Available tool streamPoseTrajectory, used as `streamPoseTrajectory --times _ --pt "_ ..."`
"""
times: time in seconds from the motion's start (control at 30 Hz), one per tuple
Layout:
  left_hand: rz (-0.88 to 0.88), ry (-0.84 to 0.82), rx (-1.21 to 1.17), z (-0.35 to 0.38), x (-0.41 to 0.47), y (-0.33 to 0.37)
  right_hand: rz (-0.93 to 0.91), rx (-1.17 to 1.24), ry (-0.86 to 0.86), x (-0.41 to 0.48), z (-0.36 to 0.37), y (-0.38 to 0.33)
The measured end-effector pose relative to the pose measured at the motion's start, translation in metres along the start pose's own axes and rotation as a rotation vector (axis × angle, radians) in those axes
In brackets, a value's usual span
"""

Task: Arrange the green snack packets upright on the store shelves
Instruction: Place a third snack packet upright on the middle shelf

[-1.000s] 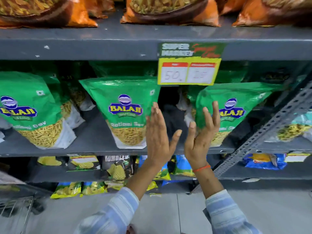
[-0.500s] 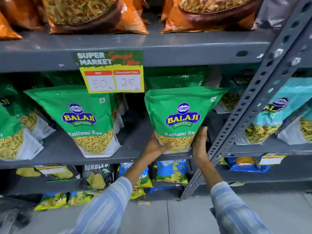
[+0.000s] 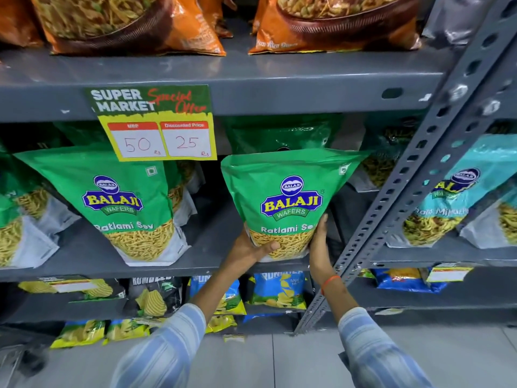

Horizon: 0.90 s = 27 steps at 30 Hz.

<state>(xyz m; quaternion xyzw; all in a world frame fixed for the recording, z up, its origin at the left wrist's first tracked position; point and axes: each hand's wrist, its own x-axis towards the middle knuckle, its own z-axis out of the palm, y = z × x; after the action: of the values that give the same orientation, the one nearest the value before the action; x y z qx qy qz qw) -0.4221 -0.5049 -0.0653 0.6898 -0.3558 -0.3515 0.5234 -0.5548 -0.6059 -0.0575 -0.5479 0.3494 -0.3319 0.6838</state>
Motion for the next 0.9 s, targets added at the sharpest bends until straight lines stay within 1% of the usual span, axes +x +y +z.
streamPoseTrajectory --times 0.1,0.23,0.3,0.43,0.53,0.63,0.7,0.73,0.8,0.87,0.9 --pt "0.000 0.002 -0.026 0.001 0.001 0.000 0.025 -0.041 0.048 -0.001 0.001 0.004" --pt "-0.005 -0.002 -0.048 0.000 0.002 -0.003 0.051 -0.019 0.059 -0.005 0.003 0.005" --pt "0.004 0.003 -0.050 0.000 0.001 -0.002 0.020 -0.014 0.067 -0.009 0.004 0.005" --pt "0.013 0.000 -0.041 0.000 0.000 -0.001 -0.088 -0.084 0.118 -0.013 0.006 0.011" --pt "0.001 -0.026 -0.028 -0.001 -0.001 0.004 -0.122 -0.113 0.223 -0.015 0.010 0.009" --pt "-0.017 -0.030 -0.003 -0.005 -0.007 0.011 -0.199 -0.088 0.384 -0.027 0.028 0.008" --pt "0.021 -0.037 0.007 -0.011 -0.018 0.010 -0.300 -0.114 0.511 -0.043 0.047 0.009" --pt "0.060 -0.006 0.030 -0.016 -0.027 0.009 -0.351 -0.149 0.583 -0.053 0.058 0.008" --pt "0.175 0.108 0.075 -0.030 -0.051 0.012 -0.458 -0.223 0.689 -0.072 0.084 0.002" --pt "0.287 0.222 0.105 -0.052 -0.074 0.021 -0.594 -0.263 0.717 -0.090 0.115 -0.011" --pt "0.371 0.270 0.128 -0.066 -0.087 0.030 -0.657 -0.248 0.699 -0.097 0.131 -0.019"
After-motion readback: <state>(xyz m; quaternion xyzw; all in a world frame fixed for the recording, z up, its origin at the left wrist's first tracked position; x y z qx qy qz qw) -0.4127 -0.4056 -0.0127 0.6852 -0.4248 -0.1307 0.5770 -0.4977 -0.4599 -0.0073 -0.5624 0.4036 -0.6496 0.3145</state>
